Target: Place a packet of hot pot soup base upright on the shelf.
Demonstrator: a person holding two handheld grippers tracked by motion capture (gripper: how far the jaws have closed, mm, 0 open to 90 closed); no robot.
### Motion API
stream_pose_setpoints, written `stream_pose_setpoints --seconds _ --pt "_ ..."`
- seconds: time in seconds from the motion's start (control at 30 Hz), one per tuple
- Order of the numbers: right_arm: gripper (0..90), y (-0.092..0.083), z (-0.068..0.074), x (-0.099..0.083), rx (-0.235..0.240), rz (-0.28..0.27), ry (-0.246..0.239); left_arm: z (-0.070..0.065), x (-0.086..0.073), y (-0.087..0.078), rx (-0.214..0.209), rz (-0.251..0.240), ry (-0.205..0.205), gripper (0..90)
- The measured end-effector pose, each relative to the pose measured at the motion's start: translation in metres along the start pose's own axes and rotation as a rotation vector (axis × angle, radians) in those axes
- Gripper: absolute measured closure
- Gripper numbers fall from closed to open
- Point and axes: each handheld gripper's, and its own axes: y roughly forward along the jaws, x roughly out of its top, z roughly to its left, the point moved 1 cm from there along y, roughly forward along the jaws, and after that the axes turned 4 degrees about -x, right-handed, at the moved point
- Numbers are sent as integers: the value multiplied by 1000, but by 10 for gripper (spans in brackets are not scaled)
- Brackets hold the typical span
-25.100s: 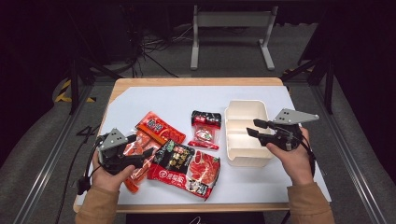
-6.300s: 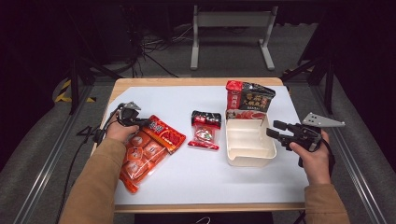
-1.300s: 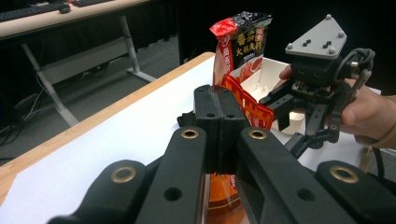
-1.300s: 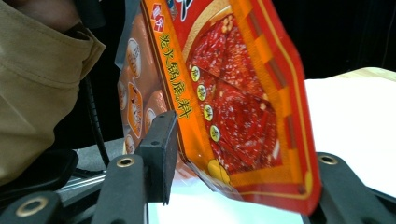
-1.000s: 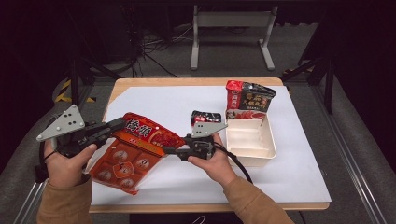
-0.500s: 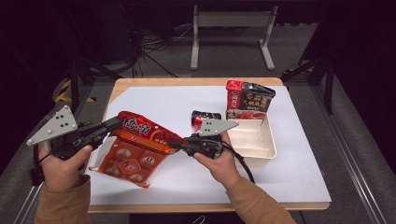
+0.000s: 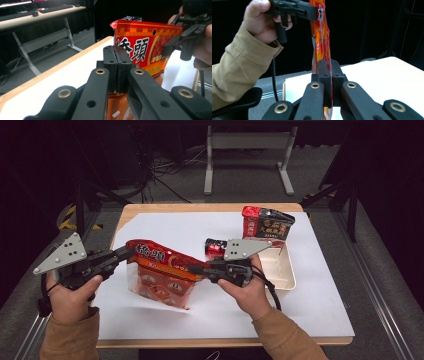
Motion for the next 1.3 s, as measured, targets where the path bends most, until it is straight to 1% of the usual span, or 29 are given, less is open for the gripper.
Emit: stream_pose_setpoints --seconds 0.07,0.13,0.17,0.23,0.3,0.37,0.43,0.53,0.63,0.67,0.73,0.83,0.87,0.9,0.97,1.03,1.1,1.17,1.23,1.3 --pt "900 -2 1 3 -3 4 -4 0 0 1 -7 1 -6 881" --pt "900 -7 1 9 -7 17 -11 0 -1 3 -12 0 -11 843" --pt "900 -7 1 9 -7 17 -11 0 -1 4 -14 -2 -13 843" --pt "900 -10 2 12 -11 24 -16 1 -2 5 -13 -10 -32 799" --pt "900 -13 2 14 -12 33 -21 2 -2 5 -10 -28 -58 724" --pt "900 -15 2 17 -20 49 -31 4 -4 5 -13 -35 -73 688" --pt "900 -18 0 20 -33 63 -39 6 -5 5 -7 -36 -80 638" --pt "900 -26 -2 27 -49 69 -50 8 -6 6 1 -37 -88 587" --pt "900 -34 -5 34 -64 73 -55 12 -9 7 22 -57 -127 476" --pt "900 -37 -6 36 -72 76 -56 12 -9 7 22 -57 -127 456" --pt "900 -43 -8 41 -79 86 -57 17 -12 9 28 -55 -130 448" --pt "900 -51 -10 47 -89 97 -60 21 -16 11 42 -44 -125 426" --pt "900 -51 -10 47 -89 97 -60 21 -16 11 42 -44 -125 418" --pt "900 -57 -11 52 -101 104 -63 23 -17 12 46 -42 -122 413" --pt "900 -62 -13 55 -105 105 -59 25 -20 13 56 -40 -122 411" --pt "900 -64 -14 56 -110 106 -59 29 -23 15 73 -20 -123 407" --pt "900 -70 -16 58 -119 103 -56 33 -27 17 74 -6 -127 389" --pt "900 -76 -18 60 -125 98 -52 36 -31 19 86 15 -123 365" --pt "900 -82 -19 63 -134 96 -49 39 -35 22 86 29 -120 353" --pt "900 -88 -21 65 -145 91 -52 42 -39 25 65 54 -128 352"
